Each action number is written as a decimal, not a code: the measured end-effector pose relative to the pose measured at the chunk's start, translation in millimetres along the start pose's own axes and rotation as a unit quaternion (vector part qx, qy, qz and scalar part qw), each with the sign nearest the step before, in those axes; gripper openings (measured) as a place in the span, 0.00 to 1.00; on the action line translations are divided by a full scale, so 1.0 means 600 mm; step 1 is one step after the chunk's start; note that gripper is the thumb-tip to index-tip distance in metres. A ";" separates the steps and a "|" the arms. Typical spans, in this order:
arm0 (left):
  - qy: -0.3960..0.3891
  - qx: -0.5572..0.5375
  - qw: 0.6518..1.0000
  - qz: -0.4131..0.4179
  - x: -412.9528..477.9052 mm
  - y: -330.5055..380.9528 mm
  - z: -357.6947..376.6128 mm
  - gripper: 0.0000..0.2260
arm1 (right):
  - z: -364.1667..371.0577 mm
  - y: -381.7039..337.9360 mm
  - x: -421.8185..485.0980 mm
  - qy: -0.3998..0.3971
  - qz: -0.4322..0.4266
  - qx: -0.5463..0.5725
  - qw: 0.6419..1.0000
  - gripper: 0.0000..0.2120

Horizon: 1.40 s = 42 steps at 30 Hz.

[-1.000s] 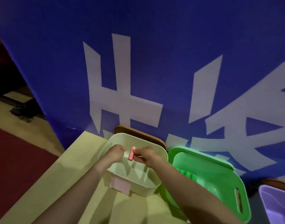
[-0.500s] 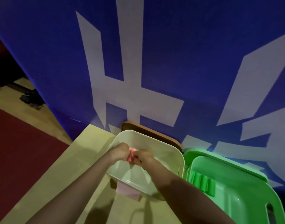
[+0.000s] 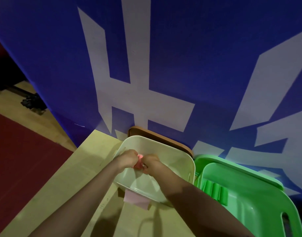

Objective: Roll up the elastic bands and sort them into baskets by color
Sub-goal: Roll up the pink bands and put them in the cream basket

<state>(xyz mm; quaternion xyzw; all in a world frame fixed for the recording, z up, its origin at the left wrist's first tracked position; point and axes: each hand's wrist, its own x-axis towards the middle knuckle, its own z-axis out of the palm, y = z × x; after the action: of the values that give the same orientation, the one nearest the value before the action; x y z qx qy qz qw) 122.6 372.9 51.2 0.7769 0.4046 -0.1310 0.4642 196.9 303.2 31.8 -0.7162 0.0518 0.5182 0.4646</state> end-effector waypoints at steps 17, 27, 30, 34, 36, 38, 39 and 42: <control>0.021 -0.195 0.963 0.186 -0.274 0.153 0.038 0.06 | -0.275 0.016 -0.335 0.005 -0.314 -0.042 0.949 0.05; -0.088 -0.200 0.939 0.265 -0.411 0.218 0.242 0.06 | -0.421 0.186 -0.477 0.102 -0.361 -0.039 0.926 0.02; -0.122 -0.167 0.943 0.260 -0.413 0.197 0.325 0.06 | -0.460 0.263 -0.484 0.138 -0.357 -0.044 0.923 0.02; -0.112 -0.125 0.952 0.258 -0.400 0.137 0.427 0.06 | -0.504 0.381 -0.450 0.199 -0.330 -0.098 0.918 0.03; -0.088 -0.102 0.951 0.278 -0.387 0.101 0.474 0.07 | -0.520 0.439 -0.419 0.239 -0.316 -0.148 0.906 0.03; -0.048 -0.057 0.946 0.315 -0.374 0.069 0.517 0.09 | -0.529 0.487 -0.393 0.280 -0.307 -0.195 0.888 0.06; -0.025 -0.038 0.941 0.335 -0.367 0.056 0.538 0.11 | -0.532 0.506 -0.381 0.304 -0.303 -0.218 0.876 0.08; -0.008 0.020 0.930 0.367 -0.356 0.025 0.594 0.32 | -0.541 0.553 -0.347 0.349 -0.283 -0.262 0.854 0.15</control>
<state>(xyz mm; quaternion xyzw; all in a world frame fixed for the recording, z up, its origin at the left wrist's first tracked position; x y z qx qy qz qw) 58.8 -34.1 -6.4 0.8792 0.0845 0.0345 0.4676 142.7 -202.0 3.5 -0.9290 -0.1322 0.0746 0.3374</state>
